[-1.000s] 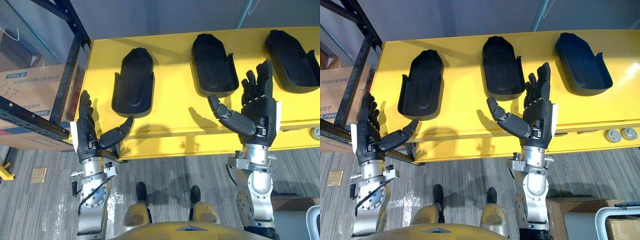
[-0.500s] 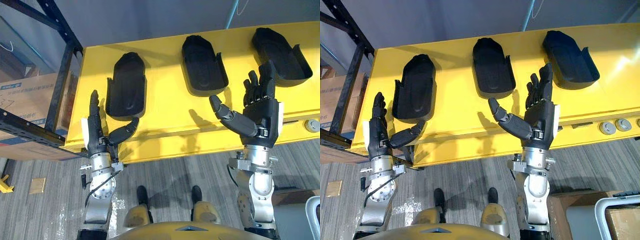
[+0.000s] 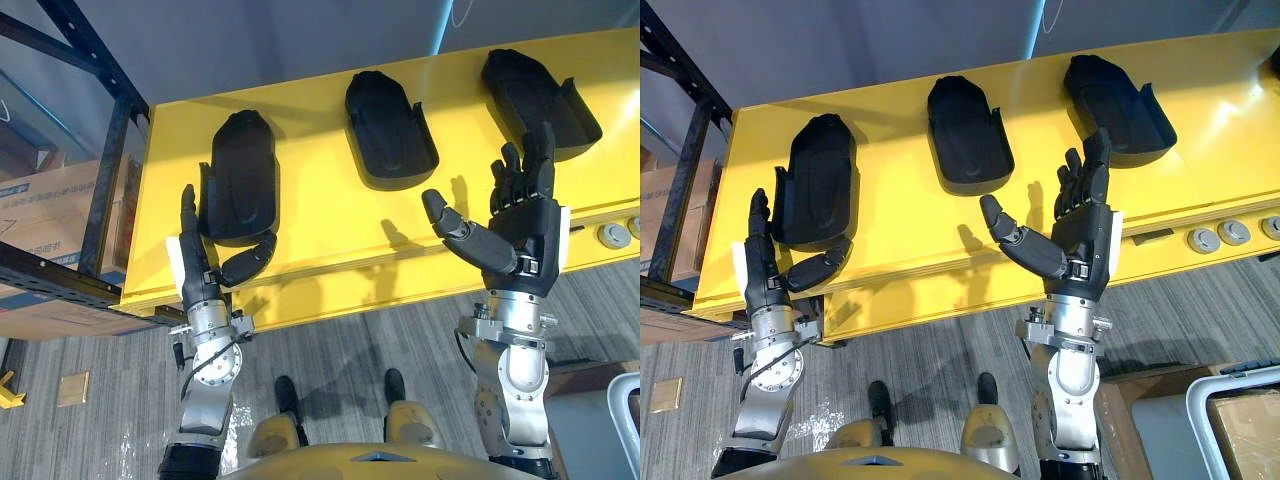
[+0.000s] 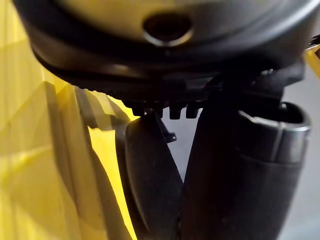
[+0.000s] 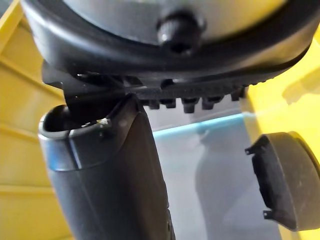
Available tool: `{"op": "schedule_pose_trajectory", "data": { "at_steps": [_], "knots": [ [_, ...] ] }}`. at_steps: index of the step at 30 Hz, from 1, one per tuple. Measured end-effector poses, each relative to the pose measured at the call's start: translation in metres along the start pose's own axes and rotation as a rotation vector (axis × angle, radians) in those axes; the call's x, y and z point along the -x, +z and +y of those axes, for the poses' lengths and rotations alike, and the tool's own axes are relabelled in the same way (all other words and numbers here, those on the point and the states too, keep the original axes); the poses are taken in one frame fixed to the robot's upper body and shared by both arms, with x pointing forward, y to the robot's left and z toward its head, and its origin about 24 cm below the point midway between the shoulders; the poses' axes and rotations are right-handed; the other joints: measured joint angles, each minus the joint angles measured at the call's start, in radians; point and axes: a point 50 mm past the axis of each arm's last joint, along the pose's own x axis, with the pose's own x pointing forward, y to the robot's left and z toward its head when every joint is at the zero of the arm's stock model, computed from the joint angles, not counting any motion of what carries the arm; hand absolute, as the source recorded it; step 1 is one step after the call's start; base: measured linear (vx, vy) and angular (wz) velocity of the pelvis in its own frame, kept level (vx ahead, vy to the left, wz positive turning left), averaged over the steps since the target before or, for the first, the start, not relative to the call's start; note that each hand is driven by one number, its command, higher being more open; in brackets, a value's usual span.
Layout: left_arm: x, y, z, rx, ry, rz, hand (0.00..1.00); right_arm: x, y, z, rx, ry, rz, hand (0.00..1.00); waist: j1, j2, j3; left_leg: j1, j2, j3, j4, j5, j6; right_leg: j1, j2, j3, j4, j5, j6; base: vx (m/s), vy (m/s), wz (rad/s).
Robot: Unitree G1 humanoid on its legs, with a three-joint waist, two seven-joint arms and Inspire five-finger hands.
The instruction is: Walk over and take three plastic housings, then place them on the shelf
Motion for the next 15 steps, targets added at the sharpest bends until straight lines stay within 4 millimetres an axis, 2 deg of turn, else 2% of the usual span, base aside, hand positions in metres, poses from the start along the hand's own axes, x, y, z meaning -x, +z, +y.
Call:
{"op": "schedule_pose_trajectory", "data": {
  "at_steps": [15],
  "knots": [
    [-0.0121, -0.0030, -0.0012, -0.006, 0.111, 0.009, 1.00, 0.0016, 0.0020, -0.0013, 0.003, -0.016, -0.003, 1.00, -0.006, 0.002, -0.001, 0.010, -0.002, 0.024, 0.000, -0.008, 0.001, -0.006, 0.000, 0.026, 0.002, 0.001, 0.001, 0.00, 0.002, -0.04]
  ]
}}
